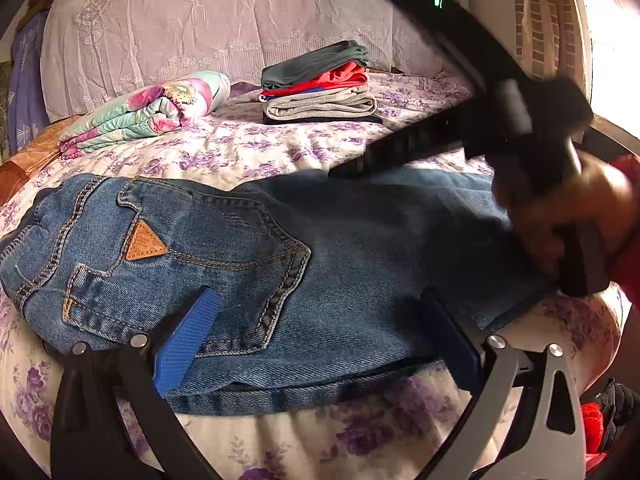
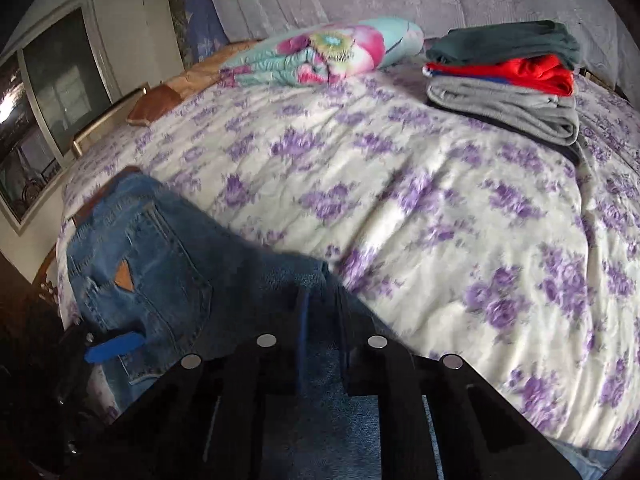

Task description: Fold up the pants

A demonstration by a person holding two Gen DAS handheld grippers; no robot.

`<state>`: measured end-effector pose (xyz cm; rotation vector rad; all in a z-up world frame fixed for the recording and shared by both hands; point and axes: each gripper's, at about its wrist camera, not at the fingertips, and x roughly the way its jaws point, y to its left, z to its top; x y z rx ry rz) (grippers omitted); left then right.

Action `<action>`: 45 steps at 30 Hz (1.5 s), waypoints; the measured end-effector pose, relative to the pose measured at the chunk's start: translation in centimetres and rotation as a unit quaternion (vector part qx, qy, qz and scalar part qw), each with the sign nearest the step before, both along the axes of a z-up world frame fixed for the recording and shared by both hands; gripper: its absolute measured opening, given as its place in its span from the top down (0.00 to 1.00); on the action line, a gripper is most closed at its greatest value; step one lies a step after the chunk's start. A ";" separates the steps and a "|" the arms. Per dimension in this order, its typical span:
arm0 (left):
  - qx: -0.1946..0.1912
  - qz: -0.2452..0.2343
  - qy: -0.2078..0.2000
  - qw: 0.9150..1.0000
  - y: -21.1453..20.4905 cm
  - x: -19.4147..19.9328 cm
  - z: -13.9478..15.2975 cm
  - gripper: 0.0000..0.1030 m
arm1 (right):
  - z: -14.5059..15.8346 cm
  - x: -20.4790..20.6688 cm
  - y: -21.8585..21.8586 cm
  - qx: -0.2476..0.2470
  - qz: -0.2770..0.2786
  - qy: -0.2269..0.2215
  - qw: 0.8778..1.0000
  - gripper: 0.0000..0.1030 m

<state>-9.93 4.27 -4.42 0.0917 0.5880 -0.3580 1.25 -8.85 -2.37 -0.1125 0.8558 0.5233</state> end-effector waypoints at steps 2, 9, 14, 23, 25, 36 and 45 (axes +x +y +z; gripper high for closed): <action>-0.002 -0.002 -0.004 1.000 0.1 -0.1 -0.1 0.05 | -0.2 -1.9 0.4 -0.029 0.011 -0.025 0.999 0.87; -0.006 -0.002 -0.008 1.000 0.3 -0.6 -0.2 0.05 | 0.6 -2.4 0.8 -0.036 0.016 -0.030 0.999 0.78; -0.005 -0.001 -0.008 1.000 0.2 -0.7 -0.2 0.05 | 1.3 -0.2 0.9 -0.006 0.014 -0.019 1.000 0.59; -0.005 0.000 -0.009 1.000 0.2 -0.8 -0.1 0.05 | 1.0 -2.5 3.1 -0.051 0.043 -0.066 0.996 0.90; -0.004 0.001 -0.010 1.000 0.2 -0.8 -0.1 0.05 | 1.8 -2.3 2.6 -0.042 0.031 -0.082 0.995 0.91; 0.009 0.006 0.007 1.000 0.1 -0.4 0.3 0.05 | 1.1 1.9 0.1 0.005 -0.030 -0.029 0.999 0.77; -0.011 0.105 0.035 0.994 6.3 4.3 4.3 0.05 | -1.5 -1.5 -0.7 -0.039 -0.012 -0.028 0.999 0.52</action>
